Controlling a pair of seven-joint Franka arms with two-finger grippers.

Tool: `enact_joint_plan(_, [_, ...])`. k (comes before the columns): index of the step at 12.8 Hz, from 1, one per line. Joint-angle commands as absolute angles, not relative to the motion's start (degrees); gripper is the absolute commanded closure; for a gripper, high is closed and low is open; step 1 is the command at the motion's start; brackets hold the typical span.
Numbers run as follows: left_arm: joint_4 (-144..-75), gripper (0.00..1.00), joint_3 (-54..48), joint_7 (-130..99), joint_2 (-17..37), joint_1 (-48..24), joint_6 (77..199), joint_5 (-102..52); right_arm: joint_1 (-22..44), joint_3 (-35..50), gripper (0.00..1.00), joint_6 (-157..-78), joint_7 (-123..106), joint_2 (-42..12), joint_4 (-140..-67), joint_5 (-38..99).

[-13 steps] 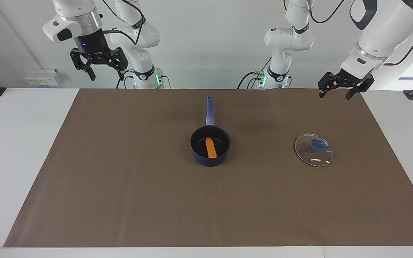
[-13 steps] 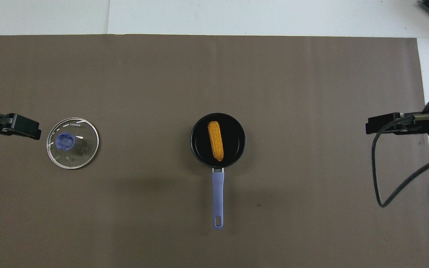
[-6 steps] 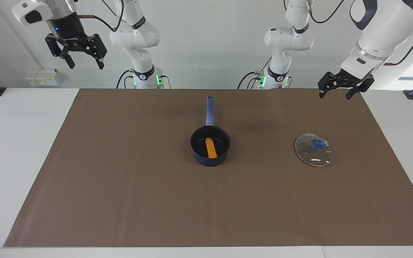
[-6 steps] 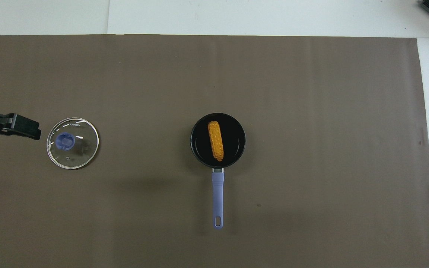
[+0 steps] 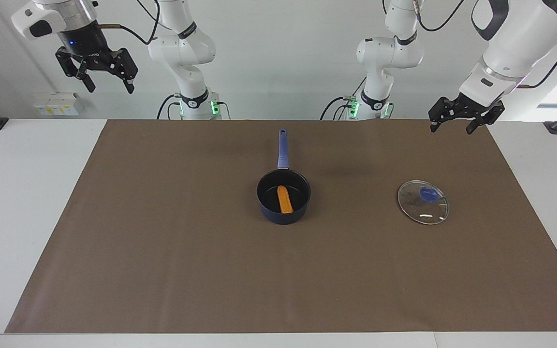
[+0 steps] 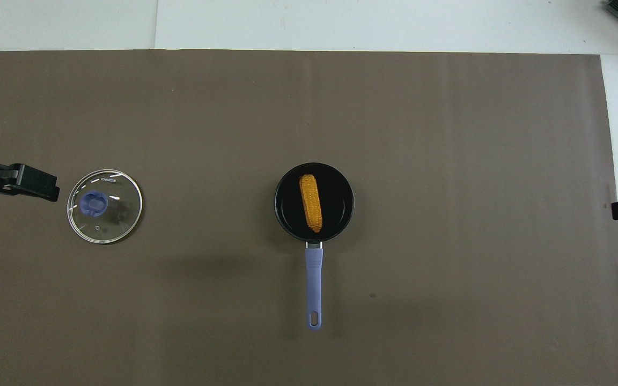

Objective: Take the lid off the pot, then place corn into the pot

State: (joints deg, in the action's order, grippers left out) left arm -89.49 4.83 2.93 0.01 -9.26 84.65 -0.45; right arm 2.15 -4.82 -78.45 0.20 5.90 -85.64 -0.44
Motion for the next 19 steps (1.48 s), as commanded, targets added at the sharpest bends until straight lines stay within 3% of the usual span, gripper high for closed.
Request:
enact_joint_plan(1, [-89.6,0.0,4.8,3.2,-0.5,-9.4,83.5,-0.2,1.6,-4.8,0.0,-78.0,-1.1,7.1,-87.7,-0.5])
enact_joint_plan(7, [-89.6,0.0,4.8,3.1,-0.5,-9.7,83.3,-0.2,1.6,-2.8,0.0,-83.8,-0.1,6.5,-90.8,-0.5])
enact_joint_plan(19, [-90.8,0.0,4.8,3.1,-1.2,-9.8,83.7,-0.2,2.3,-1.7,0.0,-83.8,2.5,7.4,-92.6,-0.9])
